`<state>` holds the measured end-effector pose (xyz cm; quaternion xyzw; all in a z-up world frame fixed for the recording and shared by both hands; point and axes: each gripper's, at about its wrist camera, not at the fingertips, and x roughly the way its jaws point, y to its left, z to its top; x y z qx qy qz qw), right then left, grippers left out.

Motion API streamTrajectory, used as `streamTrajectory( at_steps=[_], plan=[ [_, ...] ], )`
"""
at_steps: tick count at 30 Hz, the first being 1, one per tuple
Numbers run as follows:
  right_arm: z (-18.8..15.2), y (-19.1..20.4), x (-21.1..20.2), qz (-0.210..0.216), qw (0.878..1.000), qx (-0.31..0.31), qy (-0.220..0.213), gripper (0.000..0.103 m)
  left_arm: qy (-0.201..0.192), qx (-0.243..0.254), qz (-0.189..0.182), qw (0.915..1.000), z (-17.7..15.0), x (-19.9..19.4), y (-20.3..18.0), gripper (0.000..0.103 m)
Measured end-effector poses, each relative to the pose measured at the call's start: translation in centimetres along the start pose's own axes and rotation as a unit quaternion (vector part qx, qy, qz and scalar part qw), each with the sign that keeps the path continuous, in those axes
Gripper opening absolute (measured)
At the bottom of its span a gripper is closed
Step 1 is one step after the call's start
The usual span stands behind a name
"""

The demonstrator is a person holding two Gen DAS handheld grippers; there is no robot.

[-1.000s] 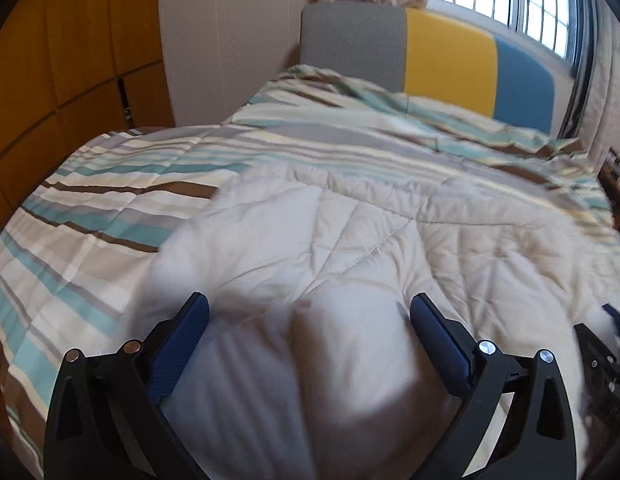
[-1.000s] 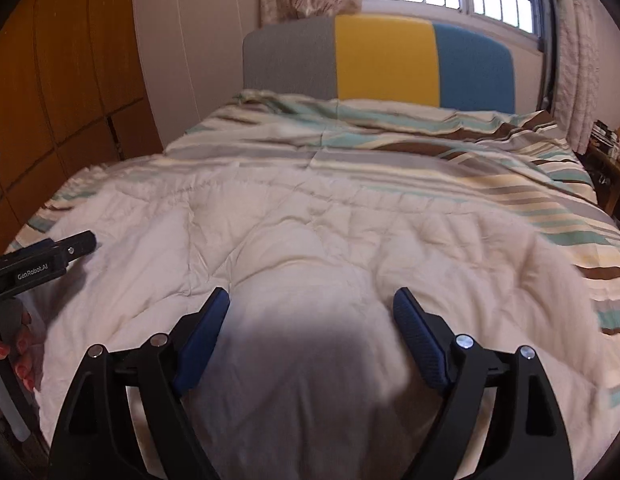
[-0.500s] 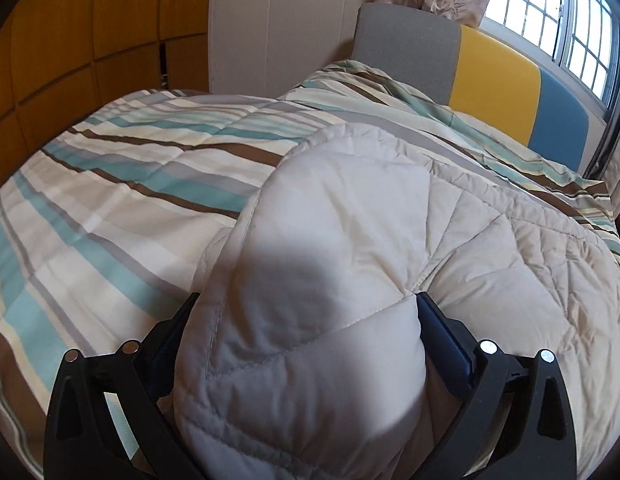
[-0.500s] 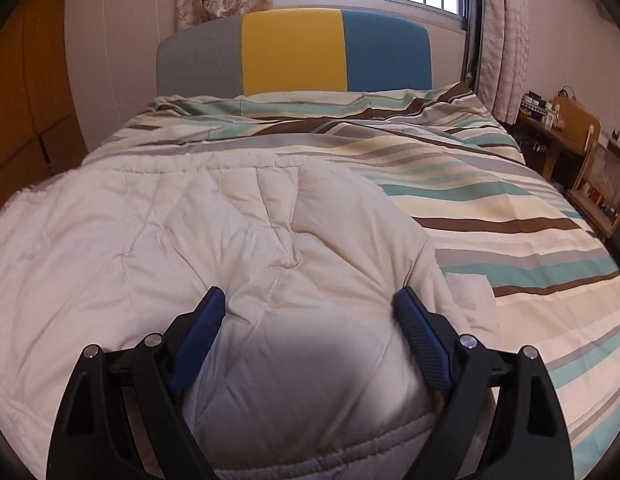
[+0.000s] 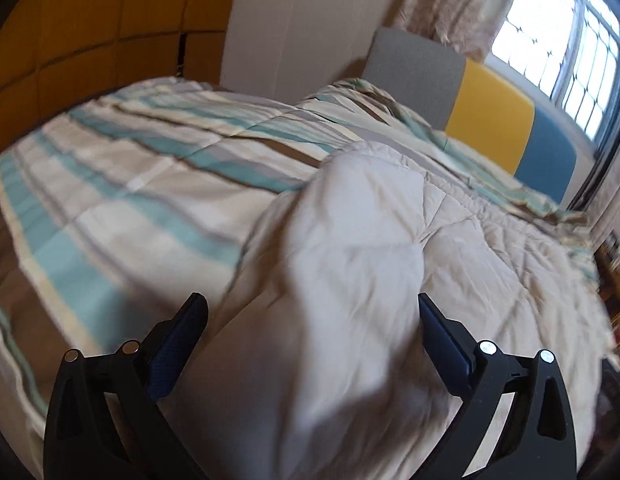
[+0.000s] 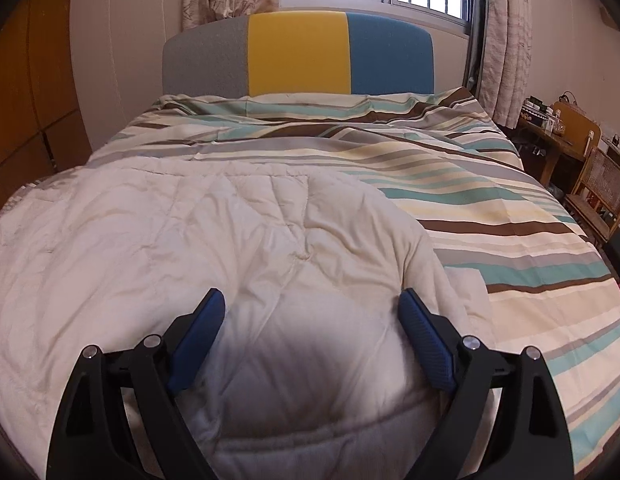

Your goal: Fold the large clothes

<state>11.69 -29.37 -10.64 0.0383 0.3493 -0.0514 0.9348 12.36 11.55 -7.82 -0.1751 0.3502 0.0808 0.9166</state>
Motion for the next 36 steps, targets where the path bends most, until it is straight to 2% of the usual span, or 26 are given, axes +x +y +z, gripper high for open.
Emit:
streamTrajectory(
  at_steps=[6,9,14,15,17,20,23,25,27,30,34,36],
  plan=[
    [-1.4,1.6,-4.6,0.029,0.999,0.011,-0.027,0.087,-0.004,-0.078,-0.017,0.9968,-2.1,-3.2,4.0,0.1],
    [-2.5,2.6,-6.7,0.044,0.998,0.005,-0.035,0.079,0.007,-0.093,-0.039,0.9949,-3.5,-4.3,4.6,0.1],
    [-4.6,4.1,-8.4,0.104,0.994,0.006,-0.019,0.041,0.012,-0.084,-0.082,0.993,-5.7,-6.1,4.0,0.095],
    [-5.0,4.4,-8.5,0.113,0.993,0.005,-0.017,0.039,0.015,-0.079,-0.087,0.993,-5.9,-6.1,3.7,0.093],
    [-5.4,5.4,-8.8,0.129,0.992,-0.008,-0.012,0.03,0.025,-0.073,-0.094,0.9926,-6.3,-6.0,3.4,0.083],
    [-5.6,7.0,-9.2,0.158,0.987,-0.025,-0.007,0.021,0.04,-0.076,-0.106,0.9907,-6.8,-5.4,3.3,0.078],
    [-5.8,8.5,-9.0,0.166,0.985,-0.043,0.0,0.017,0.045,-0.077,-0.12,0.9887,-7.2,-4.9,3.2,0.078],
    [-6.1,8.9,-8.3,0.168,0.984,-0.052,0.006,0.015,0.048,-0.08,-0.146,0.9849,-7.4,-4.5,3.1,0.078],
    [-6.5,9.2,-7.4,0.16,0.985,-0.057,0.02,0.015,0.057,-0.082,-0.159,0.9823,-7.8,-4.1,3.0,0.078],
    [-7.4,9.7,-4.9,0.149,0.985,-0.072,0.058,0.015,0.05,-0.094,-0.171,0.9795,-8.1,-3.8,3.1,0.078],
    [-8.0,9.8,-4.3,0.143,0.985,-0.077,0.054,0.014,0.035,-0.122,-0.175,0.9764,-7.4,-3.0,3.3,0.078],
    [-8.1,9.8,-4.3,0.143,0.985,-0.077,0.053,0.014,0.029,-0.152,-0.18,0.9713,-7.1,-2.3,3.6,0.078]
  ],
)
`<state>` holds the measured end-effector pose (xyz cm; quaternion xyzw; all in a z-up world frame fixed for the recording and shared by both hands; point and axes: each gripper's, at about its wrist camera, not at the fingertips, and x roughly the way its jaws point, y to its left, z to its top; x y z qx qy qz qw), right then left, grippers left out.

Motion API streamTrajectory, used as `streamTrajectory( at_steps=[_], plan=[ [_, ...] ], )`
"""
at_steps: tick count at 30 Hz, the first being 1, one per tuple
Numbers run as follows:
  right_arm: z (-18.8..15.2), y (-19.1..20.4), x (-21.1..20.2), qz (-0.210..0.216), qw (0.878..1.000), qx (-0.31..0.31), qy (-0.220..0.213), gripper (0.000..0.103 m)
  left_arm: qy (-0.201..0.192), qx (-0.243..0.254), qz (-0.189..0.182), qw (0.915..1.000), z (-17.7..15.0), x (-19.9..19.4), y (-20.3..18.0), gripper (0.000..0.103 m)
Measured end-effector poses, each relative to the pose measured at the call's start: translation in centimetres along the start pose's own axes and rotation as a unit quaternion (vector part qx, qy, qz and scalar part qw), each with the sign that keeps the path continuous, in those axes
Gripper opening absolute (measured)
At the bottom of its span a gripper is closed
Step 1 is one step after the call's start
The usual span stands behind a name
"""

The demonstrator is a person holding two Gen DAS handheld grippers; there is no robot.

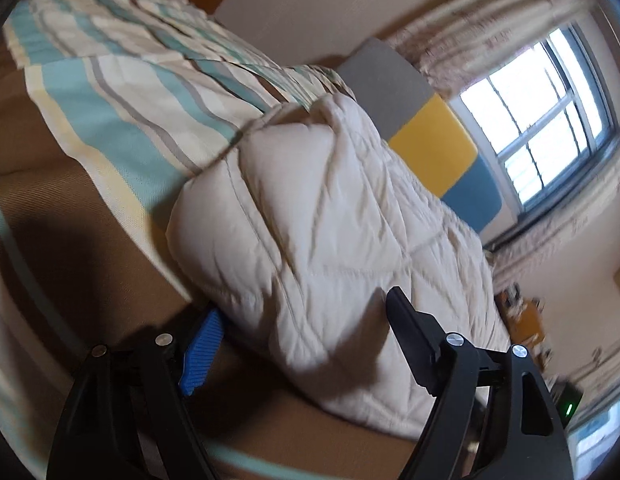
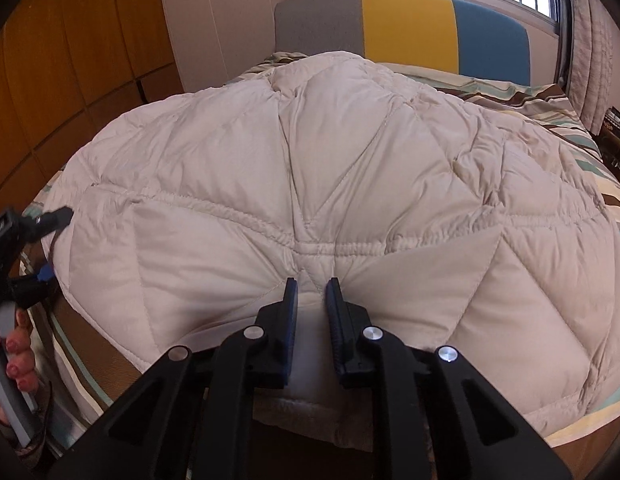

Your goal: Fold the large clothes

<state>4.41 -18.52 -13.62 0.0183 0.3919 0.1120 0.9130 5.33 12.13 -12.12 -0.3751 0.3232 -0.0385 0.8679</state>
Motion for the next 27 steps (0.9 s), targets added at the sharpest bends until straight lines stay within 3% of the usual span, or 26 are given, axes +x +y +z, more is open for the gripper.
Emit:
streamTrajectory(
  at_steps=[3,7,11,14,18,24,27],
  plan=[
    [-0.1,-0.3,0.0,0.003,1.0,0.004,-0.002,0.014,-0.017,-0.05,-0.015,0.9985,0.4,0.4,0.8,0.073],
    [-0.4,-0.1,0.0,-0.001,1.0,0.003,-0.004,0.014,-0.018,-0.089,-0.028,0.9955,0.1,0.7,1.4,0.049],
    [-0.7,0.1,-0.2,-0.002,1.0,0.004,-0.008,0.014,-0.025,-0.086,-0.034,0.9954,0.4,0.0,0.8,0.028],
    [-0.8,0.2,-0.2,-0.003,1.0,0.004,-0.009,0.014,-0.053,-0.036,-0.033,0.9974,0.5,-1.4,-1.6,0.023],
    [-0.9,0.2,-0.1,-0.003,1.0,0.006,-0.009,0.014,-0.09,0.047,-0.054,0.9933,0.7,-3.3,-5.5,0.023],
    [-0.8,0.2,-0.3,0.0,1.0,0.012,-0.006,0.015,-0.121,0.159,-0.089,0.9757,-0.2,-5.2,-11.5,0.023],
    [-0.4,-0.5,-0.8,0.022,0.999,0.033,-0.005,0.017,-0.123,0.221,-0.098,0.9625,-1.1,-5.2,-15.1,0.023]
  ],
)
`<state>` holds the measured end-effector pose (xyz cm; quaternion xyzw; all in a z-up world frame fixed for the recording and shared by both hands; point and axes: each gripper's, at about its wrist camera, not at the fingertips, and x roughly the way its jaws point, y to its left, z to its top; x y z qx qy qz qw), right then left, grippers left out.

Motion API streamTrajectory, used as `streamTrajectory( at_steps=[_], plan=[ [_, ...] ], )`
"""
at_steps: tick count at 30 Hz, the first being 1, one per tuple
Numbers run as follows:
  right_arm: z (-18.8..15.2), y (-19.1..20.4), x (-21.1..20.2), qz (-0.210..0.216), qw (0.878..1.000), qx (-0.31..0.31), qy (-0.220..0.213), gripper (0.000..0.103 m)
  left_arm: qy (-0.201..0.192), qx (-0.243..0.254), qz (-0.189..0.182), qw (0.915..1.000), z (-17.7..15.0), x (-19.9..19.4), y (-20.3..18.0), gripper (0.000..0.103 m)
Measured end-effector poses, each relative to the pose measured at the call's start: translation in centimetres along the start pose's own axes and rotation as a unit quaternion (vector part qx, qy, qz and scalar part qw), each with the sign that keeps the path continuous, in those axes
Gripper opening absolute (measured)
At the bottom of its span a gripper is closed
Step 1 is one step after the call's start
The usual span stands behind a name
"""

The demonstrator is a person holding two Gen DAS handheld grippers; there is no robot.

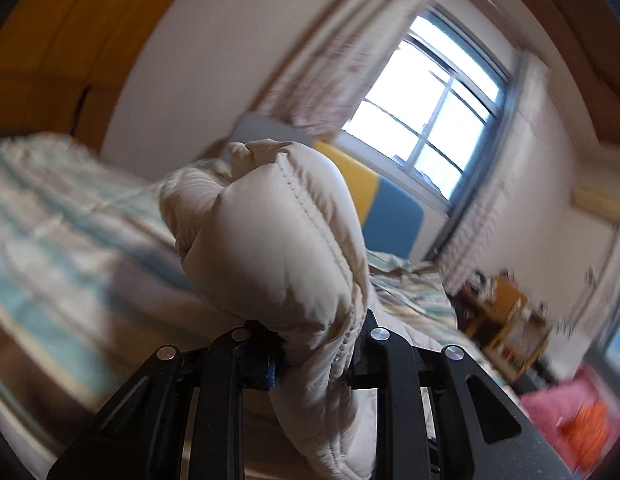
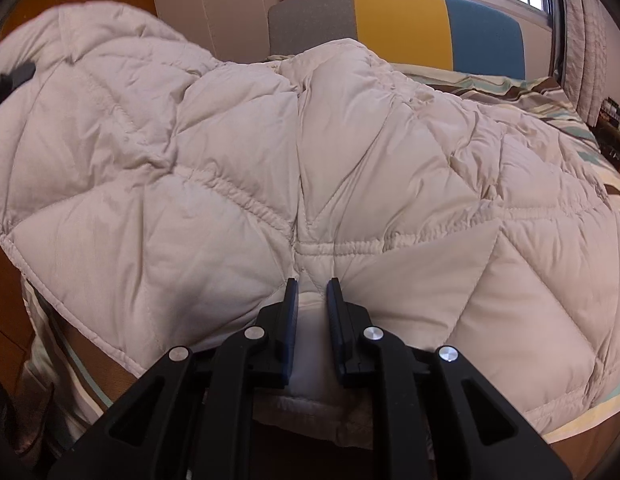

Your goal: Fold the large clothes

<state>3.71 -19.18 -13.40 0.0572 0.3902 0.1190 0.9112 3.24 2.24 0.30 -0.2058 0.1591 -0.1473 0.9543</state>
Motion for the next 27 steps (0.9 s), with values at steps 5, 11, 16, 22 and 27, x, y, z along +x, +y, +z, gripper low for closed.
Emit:
streamTrajectory(
  at_steps=[5,11,16,22,27],
  plan=[
    [0.8,-2.4,-4.7,0.009,0.998,0.034,-0.057,0.044,0.012,0.082,-0.003,0.9965,0.8,1.6,-4.6,0.023],
    [0.5,-8.9,-10.2,-0.132,0.984,0.081,-0.086,0.049,0.018,0.14,0.002,0.99,0.5,3.5,-8.0,0.023],
    [-1.4,-14.1,-10.6,-0.218,0.967,0.125,-0.031,0.053,0.024,0.194,0.003,0.9807,-0.5,4.5,-10.1,0.023],
    [-2.5,-14.9,-9.5,-0.192,0.971,0.14,-0.013,0.053,0.048,0.225,-0.024,0.9729,-2.0,6.0,-12.5,0.023],
    [-2.0,-16.5,-9.9,-0.159,0.972,0.171,-0.018,0.058,0.068,0.255,-0.048,0.9635,-4.0,7.3,-14.4,0.023]
  ],
)
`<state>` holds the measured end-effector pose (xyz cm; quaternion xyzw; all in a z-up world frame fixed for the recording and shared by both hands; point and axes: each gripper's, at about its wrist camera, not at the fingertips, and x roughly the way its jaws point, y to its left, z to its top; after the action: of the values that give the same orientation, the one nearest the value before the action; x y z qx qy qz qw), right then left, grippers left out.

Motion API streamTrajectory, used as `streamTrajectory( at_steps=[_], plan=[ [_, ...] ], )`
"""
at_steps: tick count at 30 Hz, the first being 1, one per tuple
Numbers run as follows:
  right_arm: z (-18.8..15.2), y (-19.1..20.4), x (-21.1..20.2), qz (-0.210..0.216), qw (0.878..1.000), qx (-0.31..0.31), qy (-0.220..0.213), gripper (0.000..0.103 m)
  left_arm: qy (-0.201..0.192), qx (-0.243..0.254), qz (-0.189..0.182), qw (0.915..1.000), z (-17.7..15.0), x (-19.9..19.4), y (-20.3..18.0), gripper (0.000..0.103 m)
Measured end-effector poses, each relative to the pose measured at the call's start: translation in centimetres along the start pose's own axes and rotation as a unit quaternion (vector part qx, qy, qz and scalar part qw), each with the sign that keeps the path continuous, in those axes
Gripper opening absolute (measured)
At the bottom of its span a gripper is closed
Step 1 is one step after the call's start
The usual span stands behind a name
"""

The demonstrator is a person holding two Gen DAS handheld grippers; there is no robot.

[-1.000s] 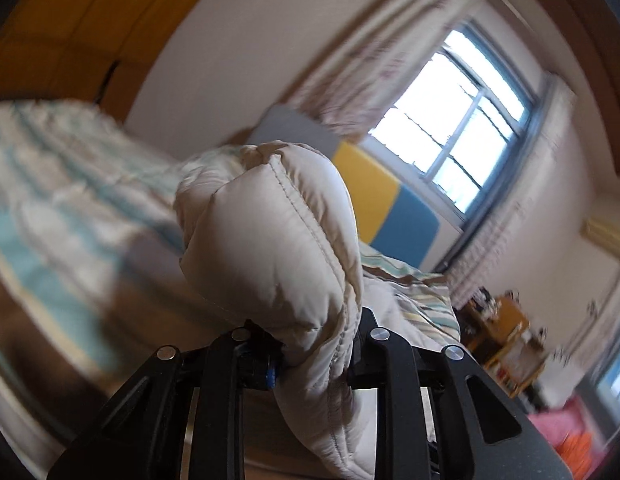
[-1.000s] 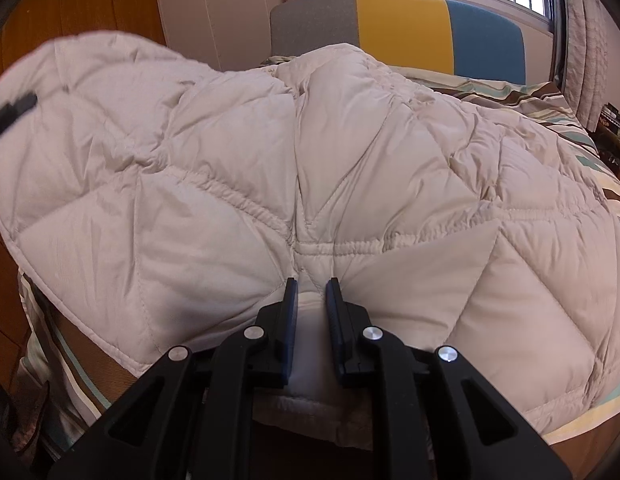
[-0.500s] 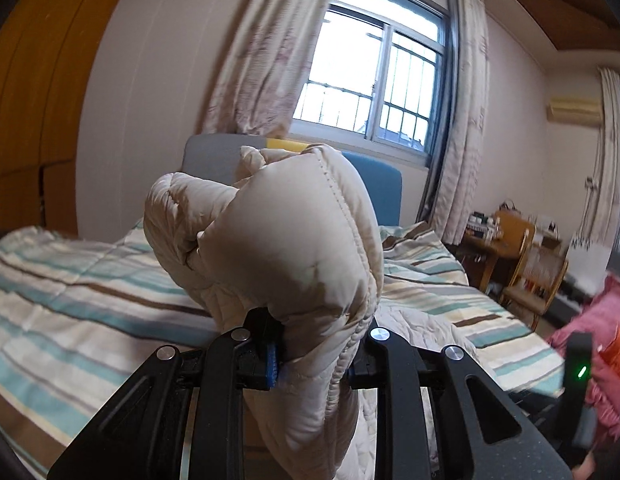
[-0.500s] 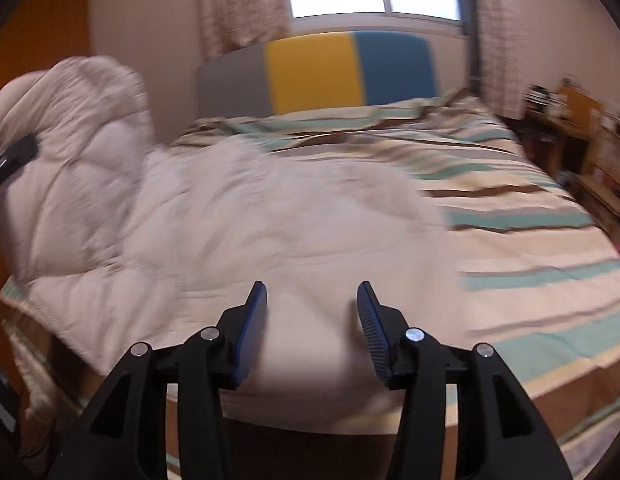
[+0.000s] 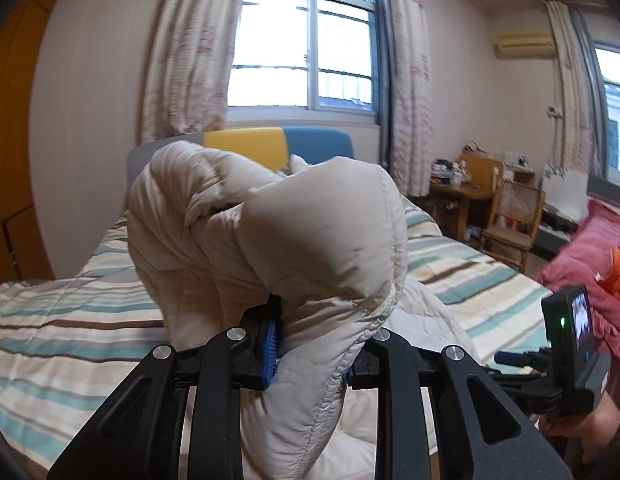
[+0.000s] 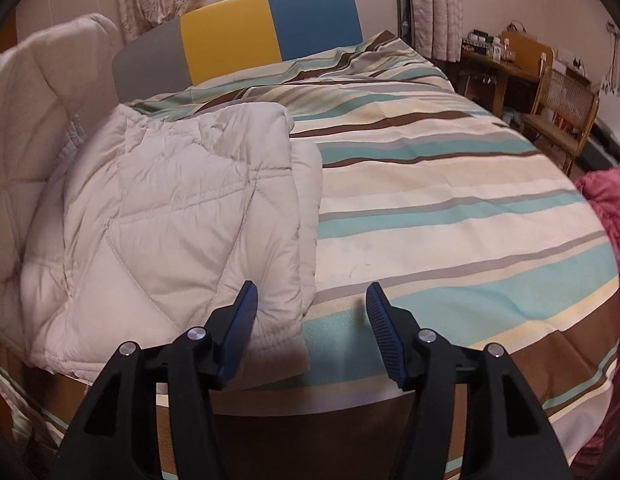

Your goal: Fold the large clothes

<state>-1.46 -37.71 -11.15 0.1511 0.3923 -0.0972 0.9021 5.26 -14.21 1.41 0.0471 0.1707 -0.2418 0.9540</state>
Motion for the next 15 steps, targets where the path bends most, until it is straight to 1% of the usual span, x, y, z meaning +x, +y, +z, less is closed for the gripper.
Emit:
streamTrajectory(
  at_steps=[2,6,9,11,15],
  plan=[
    [-0.1,-0.7,-0.7,0.005,1.0,0.007,-0.009,0.059,0.006,0.017,-0.007,0.9998,-0.3,0.4,-1.5,0.023],
    [0.3,-2.0,-2.7,-0.006,0.999,0.021,-0.039,0.06,0.017,0.047,-0.024,0.9985,-1.1,1.7,-3.6,0.023],
    [0.7,-3.3,-3.6,0.009,0.997,0.046,-0.053,0.061,0.024,0.059,-0.042,0.9971,-1.6,2.5,-5.1,0.023],
    [0.9,-3.7,-3.9,0.01,0.997,0.051,-0.057,0.06,0.029,0.072,-0.055,0.9954,-2.1,3.1,-6.1,0.023],
    [0.9,-4.0,-4.3,0.01,0.996,0.056,-0.061,0.06,0.056,0.094,-0.107,0.9882,-3.5,4.5,-8.7,0.023]
  ],
)
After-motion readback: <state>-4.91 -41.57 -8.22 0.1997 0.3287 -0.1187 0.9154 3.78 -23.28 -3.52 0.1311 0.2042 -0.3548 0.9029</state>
